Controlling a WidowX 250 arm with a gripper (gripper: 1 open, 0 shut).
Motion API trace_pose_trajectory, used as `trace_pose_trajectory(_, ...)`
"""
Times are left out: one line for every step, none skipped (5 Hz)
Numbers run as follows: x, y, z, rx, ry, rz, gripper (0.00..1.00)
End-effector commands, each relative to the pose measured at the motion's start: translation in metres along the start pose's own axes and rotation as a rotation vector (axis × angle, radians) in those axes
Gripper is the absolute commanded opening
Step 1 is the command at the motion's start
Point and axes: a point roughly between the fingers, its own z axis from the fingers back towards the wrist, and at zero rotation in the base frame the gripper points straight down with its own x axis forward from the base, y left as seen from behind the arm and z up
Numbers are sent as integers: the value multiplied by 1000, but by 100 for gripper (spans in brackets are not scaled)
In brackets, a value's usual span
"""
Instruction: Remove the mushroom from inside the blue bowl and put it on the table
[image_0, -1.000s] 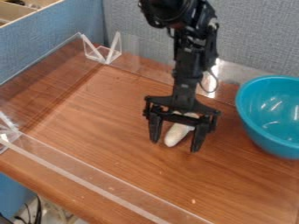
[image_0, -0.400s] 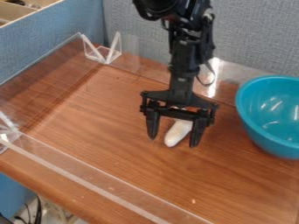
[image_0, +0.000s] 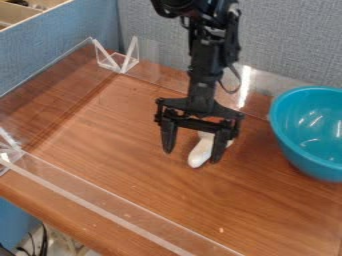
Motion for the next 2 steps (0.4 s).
trace_pose_trajectory(9, 2, 30, -30, -101, -36, 100)
trace_pose_trajectory(10, 6, 30, -33, -111, -79, 100)
